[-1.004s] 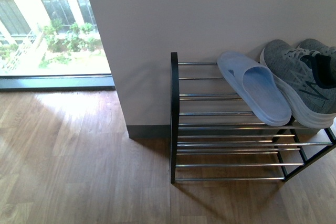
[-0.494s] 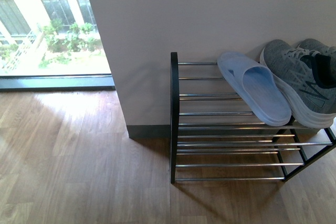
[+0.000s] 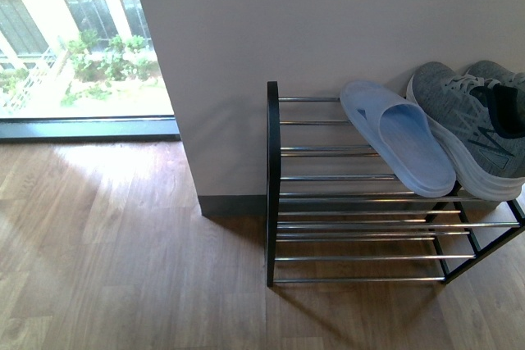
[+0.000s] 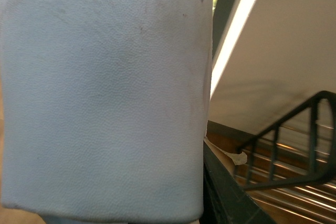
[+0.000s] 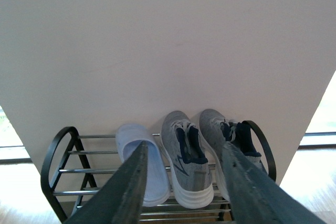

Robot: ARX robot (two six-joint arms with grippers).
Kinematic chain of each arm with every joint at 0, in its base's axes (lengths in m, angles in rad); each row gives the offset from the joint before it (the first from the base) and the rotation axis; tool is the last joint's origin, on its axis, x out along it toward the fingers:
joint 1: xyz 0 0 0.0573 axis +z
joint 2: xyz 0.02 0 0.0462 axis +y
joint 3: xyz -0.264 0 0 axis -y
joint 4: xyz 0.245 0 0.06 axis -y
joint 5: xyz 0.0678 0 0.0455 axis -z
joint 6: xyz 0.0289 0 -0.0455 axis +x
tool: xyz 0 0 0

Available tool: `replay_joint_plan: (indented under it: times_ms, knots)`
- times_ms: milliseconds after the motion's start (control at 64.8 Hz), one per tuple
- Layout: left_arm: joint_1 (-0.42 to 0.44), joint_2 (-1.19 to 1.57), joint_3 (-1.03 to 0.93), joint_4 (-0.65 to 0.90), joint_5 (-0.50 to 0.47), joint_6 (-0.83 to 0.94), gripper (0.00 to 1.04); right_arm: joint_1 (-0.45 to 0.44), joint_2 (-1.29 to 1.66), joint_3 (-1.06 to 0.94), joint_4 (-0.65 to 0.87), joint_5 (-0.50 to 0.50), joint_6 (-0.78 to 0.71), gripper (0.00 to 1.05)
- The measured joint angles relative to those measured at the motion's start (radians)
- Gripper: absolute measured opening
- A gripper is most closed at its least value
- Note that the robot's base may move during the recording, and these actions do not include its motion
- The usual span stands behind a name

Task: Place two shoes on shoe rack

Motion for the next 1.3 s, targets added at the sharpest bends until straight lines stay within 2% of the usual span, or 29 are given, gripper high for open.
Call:
replay_joint_plan:
  times_ms: [154,340,371,587,772,1019,1297]
  knots:
    - [-0.017,0.251,0.181,0.071,0.129,-0.084,0.02,0.0,0.0,0.0,0.0,0.0,0.0,0.68]
    - [-0.064,0.544,0.459,0.054,0.232,-0.137,0.02,0.0,0.0,0.0,0.0,0.0,0.0,0.96]
    - [-0.073,0.577,0.496,0.049,0.244,-0.142,0.02,0.0,0.0,0.0,0.0,0.0,0.0,0.97]
    - [-0.161,0.871,0.858,-0.048,0.375,-0.162,0.02,0.0,0.0,0.0,0.0,0.0,0.0,0.96]
    - [-0.218,1.052,1.146,-0.211,0.421,-0.161,0.02,0.0,0.0,0.0,0.0,0.0,0.0,0.96]
    - [-0.24,1.282,1.511,-0.478,0.454,-0.095,0.02,0.0,0.0,0.0,0.0,0.0,0.0,0.96]
    - [-0.238,1.428,1.693,-0.616,0.429,-0.038,0.02,0.0,0.0,0.0,0.0,0.0,0.0,0.96]
